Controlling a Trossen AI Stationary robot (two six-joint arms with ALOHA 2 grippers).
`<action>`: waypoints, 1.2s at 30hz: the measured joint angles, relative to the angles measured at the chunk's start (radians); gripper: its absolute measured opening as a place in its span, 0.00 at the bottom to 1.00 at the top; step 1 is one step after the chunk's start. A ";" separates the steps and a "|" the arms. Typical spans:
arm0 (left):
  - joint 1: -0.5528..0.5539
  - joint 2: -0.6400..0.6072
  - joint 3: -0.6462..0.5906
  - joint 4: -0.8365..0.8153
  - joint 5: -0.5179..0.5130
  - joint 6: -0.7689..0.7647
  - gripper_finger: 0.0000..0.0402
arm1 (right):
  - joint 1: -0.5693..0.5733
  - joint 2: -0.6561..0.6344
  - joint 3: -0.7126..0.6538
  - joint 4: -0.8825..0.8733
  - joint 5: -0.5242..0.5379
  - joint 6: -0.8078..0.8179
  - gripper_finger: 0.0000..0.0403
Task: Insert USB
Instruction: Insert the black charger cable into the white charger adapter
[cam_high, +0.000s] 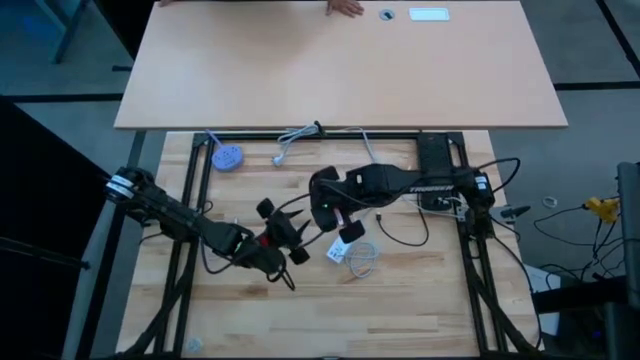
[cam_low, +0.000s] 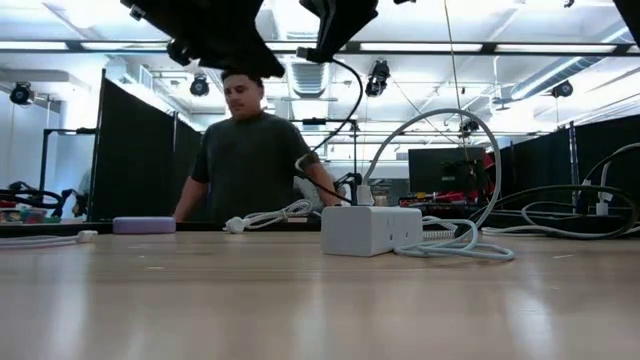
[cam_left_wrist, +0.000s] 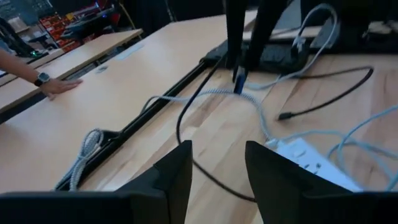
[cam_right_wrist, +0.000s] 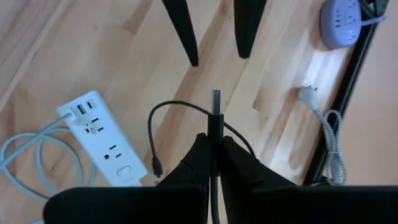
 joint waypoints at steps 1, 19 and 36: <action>0.000 0.000 0.000 0.024 0.001 0.011 0.34 | 0.006 0.000 0.000 0.000 0.011 -0.002 0.00; 0.000 0.000 0.000 0.151 0.080 0.234 0.26 | 0.040 -0.002 0.000 0.032 0.060 0.022 0.00; -0.019 0.000 0.000 0.122 0.042 0.517 0.28 | 0.040 -0.002 0.000 -0.036 -0.043 0.206 0.00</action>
